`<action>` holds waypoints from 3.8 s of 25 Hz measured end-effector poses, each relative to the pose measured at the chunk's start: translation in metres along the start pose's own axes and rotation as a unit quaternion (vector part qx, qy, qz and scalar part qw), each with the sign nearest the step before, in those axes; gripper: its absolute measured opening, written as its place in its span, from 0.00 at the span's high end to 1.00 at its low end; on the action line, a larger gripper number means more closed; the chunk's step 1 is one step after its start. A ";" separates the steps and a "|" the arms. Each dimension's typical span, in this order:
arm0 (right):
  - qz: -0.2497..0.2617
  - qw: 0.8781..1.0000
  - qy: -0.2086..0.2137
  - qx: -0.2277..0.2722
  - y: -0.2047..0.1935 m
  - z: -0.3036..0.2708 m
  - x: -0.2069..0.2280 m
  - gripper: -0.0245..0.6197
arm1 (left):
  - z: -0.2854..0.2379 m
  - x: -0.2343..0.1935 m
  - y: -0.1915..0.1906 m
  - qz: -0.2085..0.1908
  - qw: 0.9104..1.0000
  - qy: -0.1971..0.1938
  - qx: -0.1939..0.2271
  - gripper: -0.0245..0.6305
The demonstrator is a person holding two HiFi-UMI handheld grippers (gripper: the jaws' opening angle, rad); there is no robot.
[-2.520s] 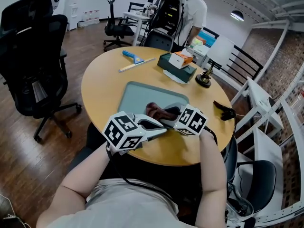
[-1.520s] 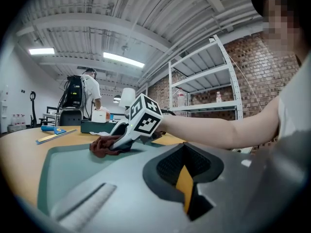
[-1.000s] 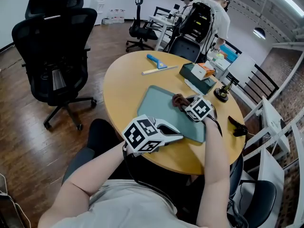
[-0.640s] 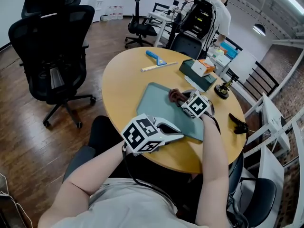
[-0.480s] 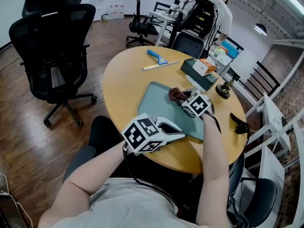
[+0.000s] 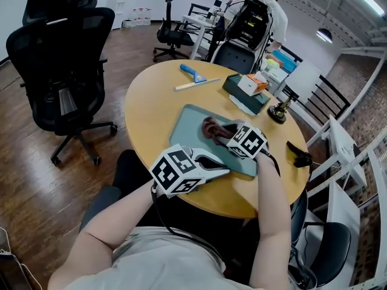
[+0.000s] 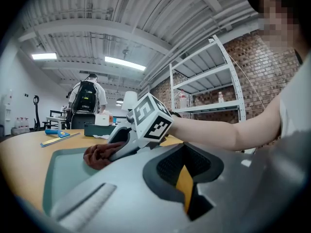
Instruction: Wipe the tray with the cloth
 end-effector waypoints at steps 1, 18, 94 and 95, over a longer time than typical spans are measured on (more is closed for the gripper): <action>0.004 1.000 0.005 0.003 0.002 0.002 -0.005 0.76 | 0.000 0.000 0.000 0.000 1.000 -0.001 0.000 0.47; 0.040 0.997 0.055 0.041 0.014 0.029 -0.056 0.76 | 0.001 0.002 0.002 -0.002 1.000 -0.018 0.002 0.47; -0.073 0.997 0.007 0.031 0.038 -0.055 0.056 0.76 | 0.003 0.006 0.007 -0.006 1.000 -0.022 0.002 0.47; -0.071 0.997 0.007 0.030 0.040 -0.056 0.054 0.76 | 0.003 0.007 0.007 -0.006 1.000 -0.022 0.002 0.47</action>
Point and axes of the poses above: the fingertips, and each gripper's own axes: z backward along the fingers, x to its right, y out of its top, the point moved 3 cm from there along z, backward along the fingers, and after that the axes turned 3 degrees about y, right-handed, at the moved point
